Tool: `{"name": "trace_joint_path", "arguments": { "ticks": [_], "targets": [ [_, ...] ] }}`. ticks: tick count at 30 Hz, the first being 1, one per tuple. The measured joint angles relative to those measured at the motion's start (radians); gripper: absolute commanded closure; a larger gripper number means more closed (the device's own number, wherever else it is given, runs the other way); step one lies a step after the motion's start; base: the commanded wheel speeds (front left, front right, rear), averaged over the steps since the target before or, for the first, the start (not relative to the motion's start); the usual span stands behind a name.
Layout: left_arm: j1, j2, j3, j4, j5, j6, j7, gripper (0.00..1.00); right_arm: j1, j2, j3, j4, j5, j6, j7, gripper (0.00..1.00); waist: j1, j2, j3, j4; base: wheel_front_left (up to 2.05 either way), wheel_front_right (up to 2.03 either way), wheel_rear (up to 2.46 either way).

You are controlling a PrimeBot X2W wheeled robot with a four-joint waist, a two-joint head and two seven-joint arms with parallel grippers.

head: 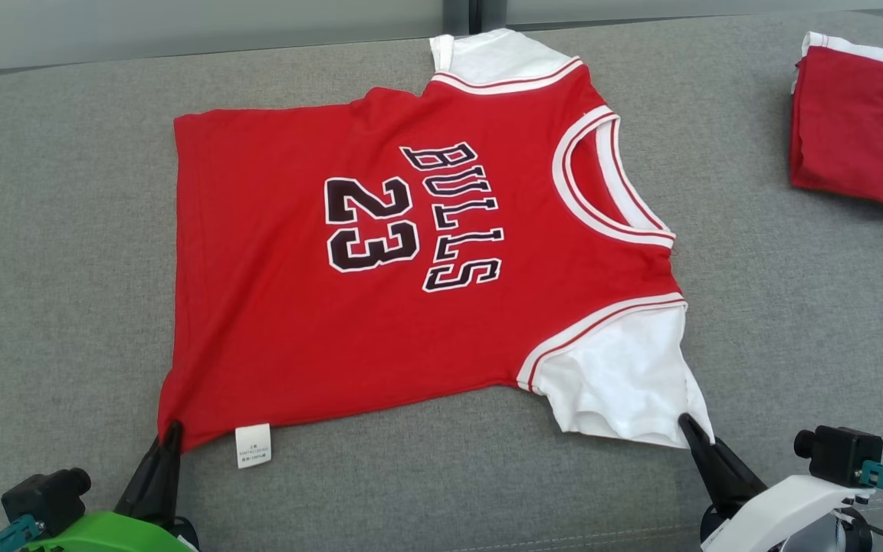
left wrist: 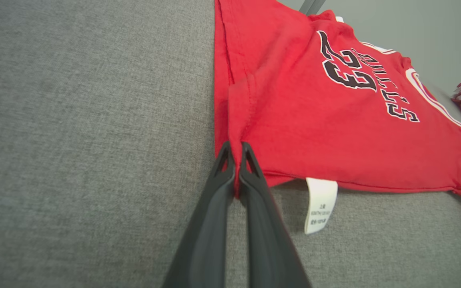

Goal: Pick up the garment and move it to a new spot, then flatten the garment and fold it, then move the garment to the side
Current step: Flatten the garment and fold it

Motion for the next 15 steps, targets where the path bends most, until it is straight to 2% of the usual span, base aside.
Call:
{"name": "trace_joint_path", "arguments": {
  "ticks": [9,11,13,14,15],
  "targets": [
    [0.0,-0.009,-0.001,0.022,-0.001,0.0,0.0,0.99,-0.009,0.001,0.011,0.039,-0.016,0.0,0.0,1.0,0.0,0.0,-0.002,0.006,0.0,0.0,0.0],
    [0.0,-0.012,-0.001,0.025,-0.002,0.0,0.0,0.91,-0.009,0.001,0.011,0.046,-0.017,-0.002,0.0,1.0,0.0,0.0,-0.004,0.007,0.0,0.0,0.0],
    [0.0,-0.016,-0.001,0.028,-0.002,0.0,0.0,0.71,-0.01,0.001,0.011,0.053,-0.017,-0.007,0.0,1.0,0.0,0.0,-0.005,0.008,0.0,0.0,0.0],
    [0.0,-0.017,-0.001,0.028,-0.002,0.0,0.0,0.65,-0.01,0.001,0.011,0.056,-0.019,-0.007,0.0,0.98,0.0,0.0,-0.006,0.008,0.0,0.0,0.0],
    [0.0,-0.019,0.0,0.03,-0.002,0.0,0.0,0.59,-0.01,0.001,0.011,0.059,-0.021,-0.007,0.0,0.92,0.0,0.0,-0.006,0.008,0.0,0.0,0.0]
  ]
}}
